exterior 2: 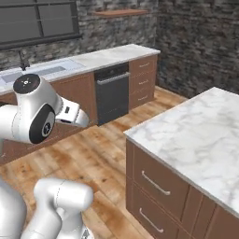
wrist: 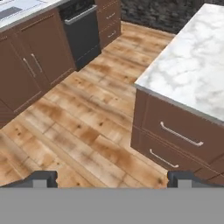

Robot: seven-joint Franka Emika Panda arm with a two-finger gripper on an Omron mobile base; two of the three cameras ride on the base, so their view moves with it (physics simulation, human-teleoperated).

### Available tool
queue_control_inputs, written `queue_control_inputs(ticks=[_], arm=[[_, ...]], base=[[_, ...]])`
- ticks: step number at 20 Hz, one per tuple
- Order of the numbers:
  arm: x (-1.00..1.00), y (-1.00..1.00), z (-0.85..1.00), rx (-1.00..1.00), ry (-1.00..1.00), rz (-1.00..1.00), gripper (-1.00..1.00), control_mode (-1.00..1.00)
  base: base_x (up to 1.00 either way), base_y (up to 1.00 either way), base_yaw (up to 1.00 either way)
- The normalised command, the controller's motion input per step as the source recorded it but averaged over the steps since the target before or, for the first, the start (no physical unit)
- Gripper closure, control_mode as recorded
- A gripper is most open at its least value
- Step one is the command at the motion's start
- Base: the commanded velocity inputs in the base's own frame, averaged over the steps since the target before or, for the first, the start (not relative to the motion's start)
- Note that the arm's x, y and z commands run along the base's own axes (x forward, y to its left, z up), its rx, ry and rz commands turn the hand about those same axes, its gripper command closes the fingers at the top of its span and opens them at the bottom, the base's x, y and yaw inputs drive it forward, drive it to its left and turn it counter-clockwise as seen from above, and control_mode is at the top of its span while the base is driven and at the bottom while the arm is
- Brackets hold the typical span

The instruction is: Grab the spray bottle from the cabinet, then place it next to the cutting board for sanitizing. Then grab the dish brush from the countertop next to the sink and place it next to the cutting board.

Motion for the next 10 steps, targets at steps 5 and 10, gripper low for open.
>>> queue_control_inputs(ticks=[5, 10], arm=[[0.00, 0.00, 0.00, 0.00, 0.00, 0.00, -1.00, 1.00], [0.00, 0.00, 0.00, 0.00, 0.00, 0.00, -1.00, 1.00]], base=[[0.94, 0.81, 0.32], [0.99, 0.91, 0.39]])
